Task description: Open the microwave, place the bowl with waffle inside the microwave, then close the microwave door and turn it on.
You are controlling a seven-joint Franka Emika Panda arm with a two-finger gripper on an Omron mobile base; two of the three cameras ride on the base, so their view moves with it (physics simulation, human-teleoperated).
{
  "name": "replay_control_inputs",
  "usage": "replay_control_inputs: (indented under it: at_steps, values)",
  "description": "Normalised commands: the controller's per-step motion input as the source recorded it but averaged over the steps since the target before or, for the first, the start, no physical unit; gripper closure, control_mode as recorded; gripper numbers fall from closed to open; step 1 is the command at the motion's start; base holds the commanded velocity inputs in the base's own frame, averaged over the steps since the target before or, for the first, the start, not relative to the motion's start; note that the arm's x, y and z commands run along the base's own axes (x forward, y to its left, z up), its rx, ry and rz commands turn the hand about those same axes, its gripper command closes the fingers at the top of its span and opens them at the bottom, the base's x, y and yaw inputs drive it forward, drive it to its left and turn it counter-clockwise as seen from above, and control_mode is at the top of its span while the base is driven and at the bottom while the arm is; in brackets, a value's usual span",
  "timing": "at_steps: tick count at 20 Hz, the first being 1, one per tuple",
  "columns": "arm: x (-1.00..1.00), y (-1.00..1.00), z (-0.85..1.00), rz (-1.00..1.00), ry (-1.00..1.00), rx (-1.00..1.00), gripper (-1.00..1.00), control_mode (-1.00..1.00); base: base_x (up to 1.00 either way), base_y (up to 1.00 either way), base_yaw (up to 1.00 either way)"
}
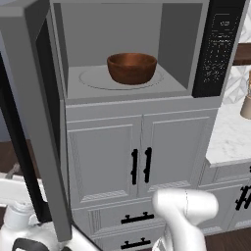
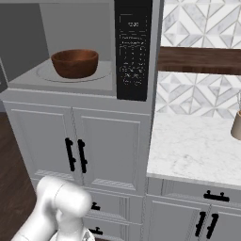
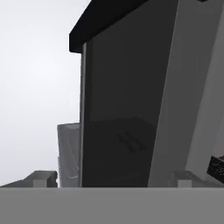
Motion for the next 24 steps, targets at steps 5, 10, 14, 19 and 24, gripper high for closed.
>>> replay_control_inputs:
  at_steps: [5,10,14,19,24]
  values:
    - [0.00,-0.38,0.20,0.00,-0.19,0.21,-1.00,-1.00,0.00,0.00,0.00]
    - [0.00,-0.57,0.15,0.00,-0.15,0.23,-1.00,-1.00,0.00,0.00,0.00]
    - [0.00,-0.77,0.15,0.00,-0.12,0.26,-1.00,-1.00,0.00,0.00,0.00]
    - [0.00,-0.82,0.07,0.04,-0.11,0.26,-1.00,-1.00,0.00,0.00,0.00]
    - [0.00,-0.88,0.00,0.12,-0.18,0.26,-1.00,-1.00,0.00,0.00,0.00]
